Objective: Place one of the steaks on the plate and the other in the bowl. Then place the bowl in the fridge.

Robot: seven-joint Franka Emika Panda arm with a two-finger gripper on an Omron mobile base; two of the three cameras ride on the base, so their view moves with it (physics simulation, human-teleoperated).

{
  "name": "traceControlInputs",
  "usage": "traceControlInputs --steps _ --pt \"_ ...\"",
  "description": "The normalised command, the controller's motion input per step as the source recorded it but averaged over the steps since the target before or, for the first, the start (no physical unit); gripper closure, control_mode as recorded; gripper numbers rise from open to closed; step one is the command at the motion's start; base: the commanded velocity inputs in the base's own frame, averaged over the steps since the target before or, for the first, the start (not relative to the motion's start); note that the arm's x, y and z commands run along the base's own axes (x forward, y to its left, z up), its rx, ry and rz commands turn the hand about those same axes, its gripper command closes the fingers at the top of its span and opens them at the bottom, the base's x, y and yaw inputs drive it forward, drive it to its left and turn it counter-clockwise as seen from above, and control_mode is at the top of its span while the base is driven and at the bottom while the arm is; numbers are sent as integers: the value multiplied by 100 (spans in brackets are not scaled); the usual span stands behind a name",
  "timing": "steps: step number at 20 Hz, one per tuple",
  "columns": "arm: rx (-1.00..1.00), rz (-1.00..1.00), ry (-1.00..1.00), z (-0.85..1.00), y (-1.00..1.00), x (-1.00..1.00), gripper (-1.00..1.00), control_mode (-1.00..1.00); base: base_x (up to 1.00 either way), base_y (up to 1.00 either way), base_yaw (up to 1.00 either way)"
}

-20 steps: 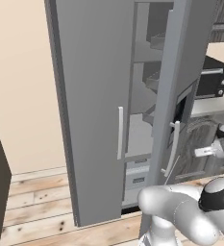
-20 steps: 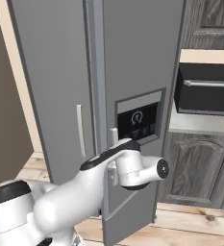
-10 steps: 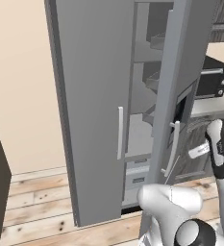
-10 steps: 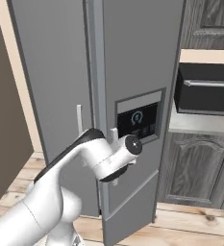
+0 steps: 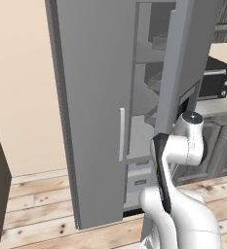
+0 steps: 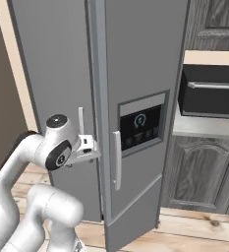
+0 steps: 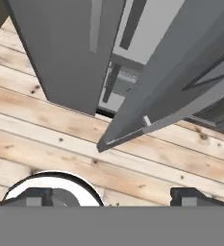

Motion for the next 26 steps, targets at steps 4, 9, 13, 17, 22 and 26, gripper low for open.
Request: traceControlInputs --steps 4,9,13,17,22,26 --pt "-58 0 35 0 60 62 -100 -100 0 0 0" --pt "-22 -1 29 -27 4 78 -100 -100 0 0 0" --pt "-7 2 17 12 14 99 -100 -100 0 0 0" --pt "-2 4 14 23 -1 78 -100 -100 0 0 0" --pt "0 4 6 6 0 69 -100 -100 0 0 0" --pt "0 0 -1 -3 0 22 -100 -100 0 0 0"
